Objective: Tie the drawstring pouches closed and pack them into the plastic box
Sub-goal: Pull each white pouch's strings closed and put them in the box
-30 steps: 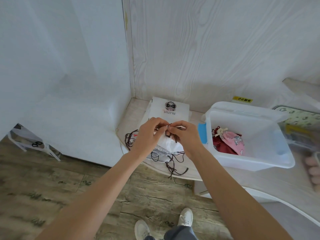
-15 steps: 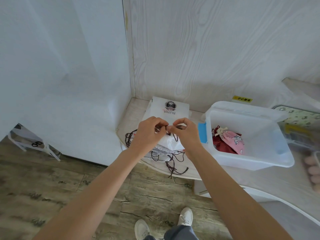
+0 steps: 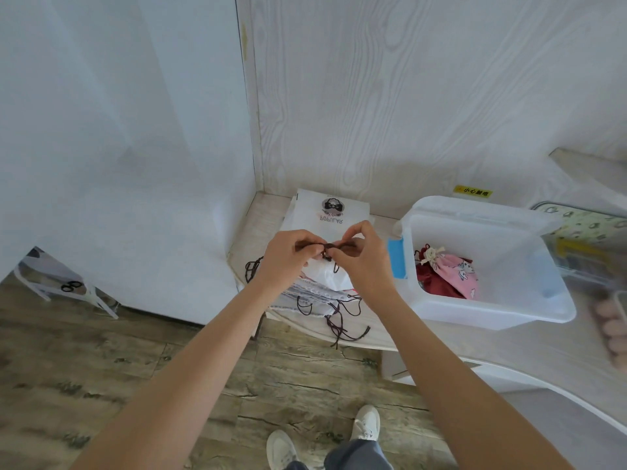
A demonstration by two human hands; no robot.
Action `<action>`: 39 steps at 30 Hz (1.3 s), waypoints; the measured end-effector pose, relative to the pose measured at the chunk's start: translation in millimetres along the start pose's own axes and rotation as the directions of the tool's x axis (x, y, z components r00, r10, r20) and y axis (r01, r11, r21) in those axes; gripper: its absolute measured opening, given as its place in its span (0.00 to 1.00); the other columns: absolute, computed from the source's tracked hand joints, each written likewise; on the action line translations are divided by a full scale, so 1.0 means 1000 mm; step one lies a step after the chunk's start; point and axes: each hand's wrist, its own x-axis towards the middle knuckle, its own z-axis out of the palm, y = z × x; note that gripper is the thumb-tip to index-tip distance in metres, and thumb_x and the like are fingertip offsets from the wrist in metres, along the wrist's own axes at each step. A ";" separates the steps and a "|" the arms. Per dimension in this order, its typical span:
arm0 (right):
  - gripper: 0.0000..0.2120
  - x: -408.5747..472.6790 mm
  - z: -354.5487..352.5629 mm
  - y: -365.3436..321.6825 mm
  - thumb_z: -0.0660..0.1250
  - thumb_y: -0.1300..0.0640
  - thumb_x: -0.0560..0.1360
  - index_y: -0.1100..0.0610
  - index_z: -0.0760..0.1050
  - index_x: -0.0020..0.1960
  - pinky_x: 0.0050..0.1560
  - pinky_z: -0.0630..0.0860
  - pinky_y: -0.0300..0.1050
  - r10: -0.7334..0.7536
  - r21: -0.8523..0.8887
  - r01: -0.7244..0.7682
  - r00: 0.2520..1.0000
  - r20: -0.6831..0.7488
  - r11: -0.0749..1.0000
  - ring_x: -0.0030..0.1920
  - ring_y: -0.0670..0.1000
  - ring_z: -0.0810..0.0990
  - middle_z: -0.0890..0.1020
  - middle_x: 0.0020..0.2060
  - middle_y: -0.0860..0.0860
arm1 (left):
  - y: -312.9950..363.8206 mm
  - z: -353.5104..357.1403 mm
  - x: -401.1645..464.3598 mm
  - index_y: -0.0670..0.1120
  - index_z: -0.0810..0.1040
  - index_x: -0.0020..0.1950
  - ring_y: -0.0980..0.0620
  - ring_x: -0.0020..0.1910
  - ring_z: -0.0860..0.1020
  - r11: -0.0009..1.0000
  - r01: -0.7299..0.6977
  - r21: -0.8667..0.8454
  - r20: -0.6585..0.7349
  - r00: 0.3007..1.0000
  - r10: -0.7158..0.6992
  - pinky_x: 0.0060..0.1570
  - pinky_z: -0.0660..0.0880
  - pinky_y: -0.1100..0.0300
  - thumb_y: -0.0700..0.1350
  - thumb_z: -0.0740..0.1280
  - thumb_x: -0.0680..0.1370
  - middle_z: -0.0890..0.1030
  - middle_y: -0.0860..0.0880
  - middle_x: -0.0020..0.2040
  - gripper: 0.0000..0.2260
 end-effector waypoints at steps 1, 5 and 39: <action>0.14 -0.001 0.002 0.001 0.71 0.64 0.70 0.58 0.67 0.48 0.35 0.75 0.31 -0.034 -0.038 0.033 0.999 -0.028 0.999 0.37 0.44 0.81 0.81 0.37 0.49 | 0.001 -0.001 0.001 0.40 0.81 0.49 0.61 0.35 0.78 0.996 0.054 -0.068 0.013 0.999 -0.053 0.31 0.72 0.71 0.36 0.66 0.76 0.82 0.48 0.40 0.05; 0.15 -0.002 0.009 0.005 0.70 0.64 0.71 0.58 0.67 0.53 0.38 0.75 0.29 -0.196 -0.176 0.175 0.974 -0.111 0.969 0.44 0.45 0.79 0.75 0.50 0.52 | 0.003 -0.002 0.002 0.37 0.80 0.53 0.62 0.33 0.77 0.937 0.247 -0.249 0.087 0.969 -0.232 0.29 0.70 0.72 0.35 0.64 0.77 0.80 0.49 0.37 0.07; 0.02 0.018 -0.010 0.009 0.61 0.64 0.76 0.63 0.72 0.45 0.44 0.75 0.50 -0.255 -0.529 0.224 0.967 0.015 0.818 0.43 0.56 0.77 0.77 0.44 0.56 | -0.006 -0.019 0.013 0.48 0.83 0.41 0.56 0.33 0.79 0.993 0.105 -0.052 -0.025 0.994 -0.107 0.42 0.74 0.67 0.41 0.72 0.72 0.82 0.52 0.35 0.03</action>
